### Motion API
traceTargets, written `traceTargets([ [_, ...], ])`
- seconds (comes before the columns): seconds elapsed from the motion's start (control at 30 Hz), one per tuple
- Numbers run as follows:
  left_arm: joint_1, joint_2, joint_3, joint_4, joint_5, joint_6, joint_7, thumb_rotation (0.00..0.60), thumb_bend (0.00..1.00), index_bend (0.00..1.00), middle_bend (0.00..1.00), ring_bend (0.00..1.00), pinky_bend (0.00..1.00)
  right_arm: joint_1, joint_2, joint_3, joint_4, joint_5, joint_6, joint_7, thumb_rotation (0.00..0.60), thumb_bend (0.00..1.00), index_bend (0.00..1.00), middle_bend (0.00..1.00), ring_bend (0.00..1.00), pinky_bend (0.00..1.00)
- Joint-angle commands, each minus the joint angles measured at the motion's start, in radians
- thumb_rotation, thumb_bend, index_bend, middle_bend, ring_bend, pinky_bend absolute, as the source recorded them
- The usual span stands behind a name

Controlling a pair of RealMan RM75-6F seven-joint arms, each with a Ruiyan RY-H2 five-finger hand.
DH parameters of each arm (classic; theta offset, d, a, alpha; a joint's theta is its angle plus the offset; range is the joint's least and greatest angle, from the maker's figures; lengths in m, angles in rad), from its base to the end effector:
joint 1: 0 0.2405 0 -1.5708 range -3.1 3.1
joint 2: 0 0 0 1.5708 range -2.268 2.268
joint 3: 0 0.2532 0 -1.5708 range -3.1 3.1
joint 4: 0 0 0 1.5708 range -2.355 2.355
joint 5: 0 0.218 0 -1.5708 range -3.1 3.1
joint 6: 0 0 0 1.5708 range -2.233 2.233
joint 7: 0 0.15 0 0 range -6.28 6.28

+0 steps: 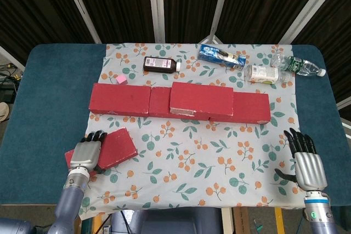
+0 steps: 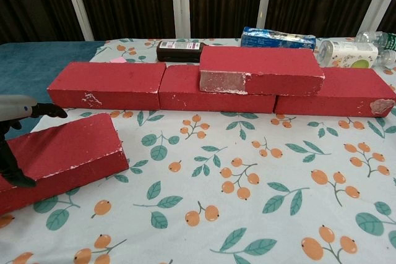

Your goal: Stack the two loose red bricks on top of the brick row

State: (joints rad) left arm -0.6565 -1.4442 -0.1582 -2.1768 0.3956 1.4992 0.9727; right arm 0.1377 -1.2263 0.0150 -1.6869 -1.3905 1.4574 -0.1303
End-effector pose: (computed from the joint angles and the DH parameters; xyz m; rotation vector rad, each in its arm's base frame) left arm -0.1508 0.2411 0.0182 -1.5964 -1.2461 -0.3759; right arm -0.2932 -0.1922 0.1053 1.3674 -1.0140 0.8820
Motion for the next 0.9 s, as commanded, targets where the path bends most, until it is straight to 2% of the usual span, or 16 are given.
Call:
traceTargets([
  [0.03,-0.001,-0.003,0.004,0.006,-0.001,0.004,-0.003,0.600,0.00,0.00,0.00,0.00,0.14,-0.001,-0.002,0.003,0.002,0.000,-0.002,-0.002,0.600,0.15,0.00,0.00,0.00,0.00],
  [0.9,-0.013,-0.034,0.022,0.102,-0.024,-0.037,-0.047,0.600,0.00,0.00,0.00,0.00,0.15,-0.004,-0.012,0.024,0.011,0.005,-0.030,-0.013,0.600,0.15,0.00,0.00,0.00,0.00],
])
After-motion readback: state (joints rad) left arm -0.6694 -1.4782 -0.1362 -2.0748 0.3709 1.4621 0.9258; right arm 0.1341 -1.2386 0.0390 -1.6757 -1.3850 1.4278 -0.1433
